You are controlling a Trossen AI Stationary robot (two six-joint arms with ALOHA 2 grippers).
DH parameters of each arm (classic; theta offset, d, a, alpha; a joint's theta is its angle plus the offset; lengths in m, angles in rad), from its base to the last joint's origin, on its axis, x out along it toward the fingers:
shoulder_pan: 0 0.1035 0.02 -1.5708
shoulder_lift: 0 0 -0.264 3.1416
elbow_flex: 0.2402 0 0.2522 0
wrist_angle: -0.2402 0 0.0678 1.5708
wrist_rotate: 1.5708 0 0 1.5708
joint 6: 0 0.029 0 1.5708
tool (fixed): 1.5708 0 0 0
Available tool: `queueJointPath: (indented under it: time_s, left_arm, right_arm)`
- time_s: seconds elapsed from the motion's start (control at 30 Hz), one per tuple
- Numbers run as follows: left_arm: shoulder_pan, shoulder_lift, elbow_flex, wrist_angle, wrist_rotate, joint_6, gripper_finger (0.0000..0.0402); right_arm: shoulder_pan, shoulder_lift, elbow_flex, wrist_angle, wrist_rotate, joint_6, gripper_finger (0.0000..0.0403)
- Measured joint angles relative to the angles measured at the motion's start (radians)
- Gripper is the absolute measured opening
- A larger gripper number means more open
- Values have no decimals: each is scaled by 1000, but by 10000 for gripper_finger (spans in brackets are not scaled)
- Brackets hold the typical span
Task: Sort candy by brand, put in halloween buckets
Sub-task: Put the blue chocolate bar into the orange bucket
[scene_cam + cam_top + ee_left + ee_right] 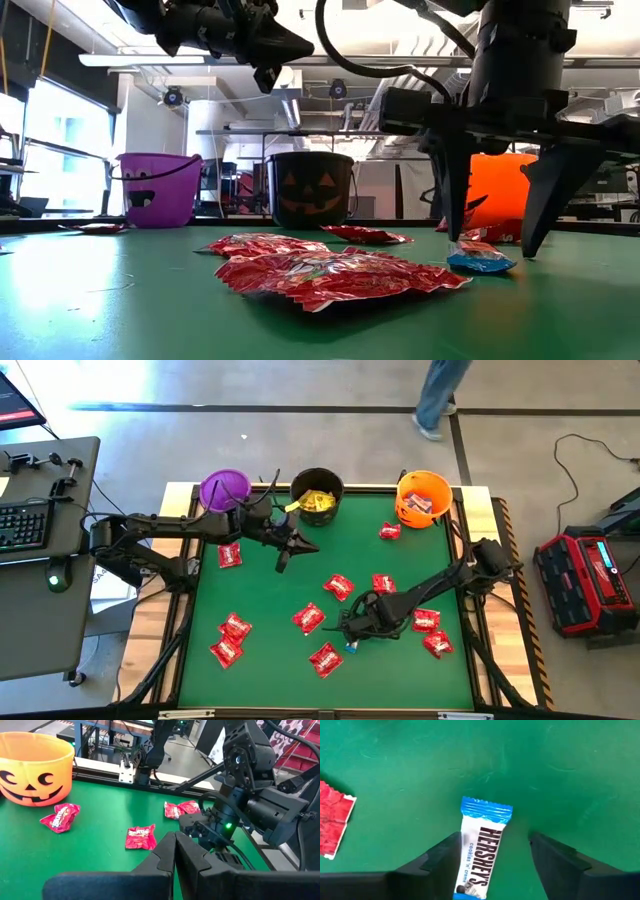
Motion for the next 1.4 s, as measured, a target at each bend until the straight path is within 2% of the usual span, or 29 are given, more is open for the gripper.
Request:
queueJointPath:
  time_s: [0.23, 0.4, 0.77, 1.03, 1.4]
  left_arm:
    - [0, 0, 0, 1, 0, 6, 0]
    - [0, 0, 0, 2, 0, 6, 0]
    - [0, 0, 0, 2, 0, 6, 0]
    - [0, 0, 0, 2, 0, 6, 0]
    - [8, 0, 0, 4, 0, 11, 0]
  right_arm:
    - [-1, 0, 0, -5, 10, -16, 143]
    - [-6, 0, 0, -11, 31, -36, 109]
    - [-55, -2, 1, -61, 36, -242, 9]
    - [-93, -5, 1, -61, 6, -366, 1]
    - [-95, -76, 0, -97, 37, -391, 0]
